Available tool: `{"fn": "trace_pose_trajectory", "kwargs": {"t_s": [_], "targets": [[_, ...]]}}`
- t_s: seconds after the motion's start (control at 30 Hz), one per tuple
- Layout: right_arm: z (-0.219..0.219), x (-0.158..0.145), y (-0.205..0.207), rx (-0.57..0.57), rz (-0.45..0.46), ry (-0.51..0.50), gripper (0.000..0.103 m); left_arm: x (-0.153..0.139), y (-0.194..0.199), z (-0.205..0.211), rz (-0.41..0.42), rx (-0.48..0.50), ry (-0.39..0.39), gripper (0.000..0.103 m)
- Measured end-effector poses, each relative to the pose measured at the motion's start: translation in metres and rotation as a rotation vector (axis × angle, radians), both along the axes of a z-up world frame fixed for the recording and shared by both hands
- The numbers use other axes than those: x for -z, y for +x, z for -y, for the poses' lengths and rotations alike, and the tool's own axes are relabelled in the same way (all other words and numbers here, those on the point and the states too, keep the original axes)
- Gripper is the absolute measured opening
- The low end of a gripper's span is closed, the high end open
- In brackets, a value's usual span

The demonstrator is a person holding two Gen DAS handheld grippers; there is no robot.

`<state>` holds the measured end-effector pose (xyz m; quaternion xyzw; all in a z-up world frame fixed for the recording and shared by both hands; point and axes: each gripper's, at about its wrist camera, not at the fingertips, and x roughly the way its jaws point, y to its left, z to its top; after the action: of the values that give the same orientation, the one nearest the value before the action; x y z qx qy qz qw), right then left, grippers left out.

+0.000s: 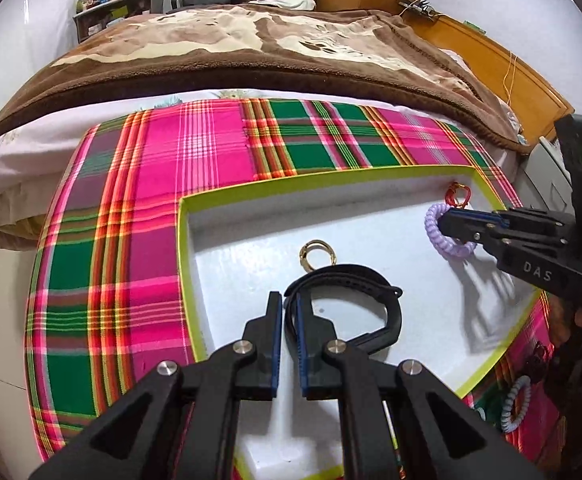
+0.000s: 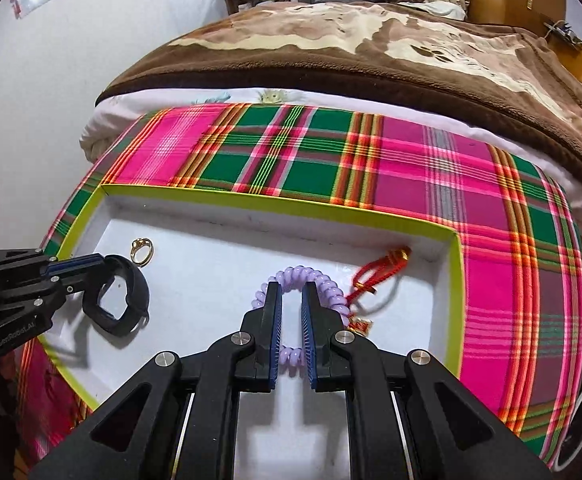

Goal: Organize jewelry
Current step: 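Lower and release the coil from the right tool while the left tool releases the strap into the tray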

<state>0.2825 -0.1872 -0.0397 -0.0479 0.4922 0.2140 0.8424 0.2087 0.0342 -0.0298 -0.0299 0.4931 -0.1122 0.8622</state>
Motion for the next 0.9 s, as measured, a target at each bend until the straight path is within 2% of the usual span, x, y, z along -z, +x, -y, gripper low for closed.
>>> {"fn": "trace_pose_trajectory", "kwargs": {"t_s": [0.4,0.6,0.8,0.9], "targets": [[-0.012,0.004,0.023,-0.002,-0.033,0.044,0.010,0.002,0.004,-0.003,-0.008,-0.024,-0.012,0.009],[-0.008,-0.002,0.019,0.005,-0.015,0.072,0.011,-0.005,0.000,-0.005,0.015,-0.030,-0.044,0.038],[-0.006,-0.016,0.001,-0.003,0.031,0.072,0.011,-0.017,-0.013,-0.005,0.045,-0.027,-0.058,0.040],[0.000,-0.027,-0.013,-0.004,0.058,0.090,0.011,-0.026,-0.027,-0.006,0.073,-0.017,-0.068,0.045]]}}
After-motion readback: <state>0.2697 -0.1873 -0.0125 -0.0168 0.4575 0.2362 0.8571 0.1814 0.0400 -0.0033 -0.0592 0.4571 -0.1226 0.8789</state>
